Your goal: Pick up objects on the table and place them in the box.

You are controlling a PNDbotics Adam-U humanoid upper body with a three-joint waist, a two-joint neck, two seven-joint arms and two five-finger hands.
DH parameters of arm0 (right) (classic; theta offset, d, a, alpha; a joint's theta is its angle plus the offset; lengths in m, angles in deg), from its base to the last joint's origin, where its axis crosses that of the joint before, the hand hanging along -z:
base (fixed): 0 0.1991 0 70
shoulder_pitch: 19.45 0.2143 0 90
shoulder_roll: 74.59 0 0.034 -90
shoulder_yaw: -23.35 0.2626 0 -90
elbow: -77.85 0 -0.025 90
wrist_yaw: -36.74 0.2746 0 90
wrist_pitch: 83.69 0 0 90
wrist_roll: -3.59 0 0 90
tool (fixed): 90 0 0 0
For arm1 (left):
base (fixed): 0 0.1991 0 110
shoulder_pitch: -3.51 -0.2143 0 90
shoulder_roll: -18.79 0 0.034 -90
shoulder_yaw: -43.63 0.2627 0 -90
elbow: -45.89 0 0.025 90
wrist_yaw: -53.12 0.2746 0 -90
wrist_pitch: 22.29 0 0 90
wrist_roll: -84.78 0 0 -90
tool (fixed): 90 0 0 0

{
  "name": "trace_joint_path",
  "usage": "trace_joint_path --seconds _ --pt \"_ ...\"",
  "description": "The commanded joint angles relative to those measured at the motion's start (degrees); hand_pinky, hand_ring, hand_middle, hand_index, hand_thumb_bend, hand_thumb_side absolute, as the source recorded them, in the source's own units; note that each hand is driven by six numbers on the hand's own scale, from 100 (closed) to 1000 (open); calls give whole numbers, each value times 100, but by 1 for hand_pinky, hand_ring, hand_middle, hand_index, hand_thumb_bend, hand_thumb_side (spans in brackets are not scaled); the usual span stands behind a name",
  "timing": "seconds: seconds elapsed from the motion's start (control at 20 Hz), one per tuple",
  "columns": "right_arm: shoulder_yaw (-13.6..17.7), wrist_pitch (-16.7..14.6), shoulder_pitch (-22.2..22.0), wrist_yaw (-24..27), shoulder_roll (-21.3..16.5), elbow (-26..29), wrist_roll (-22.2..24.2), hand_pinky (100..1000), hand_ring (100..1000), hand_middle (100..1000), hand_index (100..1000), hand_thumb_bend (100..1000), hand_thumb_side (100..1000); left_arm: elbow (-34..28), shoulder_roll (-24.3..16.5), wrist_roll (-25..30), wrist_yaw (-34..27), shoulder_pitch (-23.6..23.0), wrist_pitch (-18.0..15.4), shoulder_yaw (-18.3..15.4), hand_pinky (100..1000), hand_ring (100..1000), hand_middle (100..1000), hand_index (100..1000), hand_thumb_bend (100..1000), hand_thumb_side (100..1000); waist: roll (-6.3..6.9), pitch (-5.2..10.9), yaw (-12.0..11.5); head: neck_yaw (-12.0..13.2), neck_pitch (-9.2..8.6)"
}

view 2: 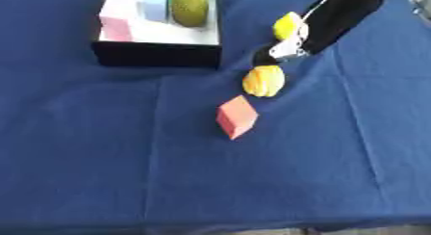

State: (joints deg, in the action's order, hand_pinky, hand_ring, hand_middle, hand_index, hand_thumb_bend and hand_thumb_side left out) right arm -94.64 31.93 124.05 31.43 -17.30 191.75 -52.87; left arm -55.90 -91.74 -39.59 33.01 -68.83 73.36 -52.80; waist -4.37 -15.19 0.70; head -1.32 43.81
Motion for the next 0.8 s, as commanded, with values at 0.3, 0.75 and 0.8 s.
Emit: trace_joint_path --seconds 0.3,0.75,0.8 --pt "-267 -143 75 -229 45 70 311 919 840 802 869 551 156 -76 -65 36 61 8 24 -20 792 799 792 825 101 671 -15 111 -24 -13 30" --pt "-507 -393 -36 -153 137 70 700 910 825 804 855 509 100 18 -25 114 62 29 5 -68 792 799 789 822 100 666 -24 93 -55 -20 30" --pt "-531 -428 -40 -158 144 70 737 910 827 805 854 506 100 21 -22 119 64 32 7 -66 792 799 789 822 100 666 -22 90 -58 -24 30"
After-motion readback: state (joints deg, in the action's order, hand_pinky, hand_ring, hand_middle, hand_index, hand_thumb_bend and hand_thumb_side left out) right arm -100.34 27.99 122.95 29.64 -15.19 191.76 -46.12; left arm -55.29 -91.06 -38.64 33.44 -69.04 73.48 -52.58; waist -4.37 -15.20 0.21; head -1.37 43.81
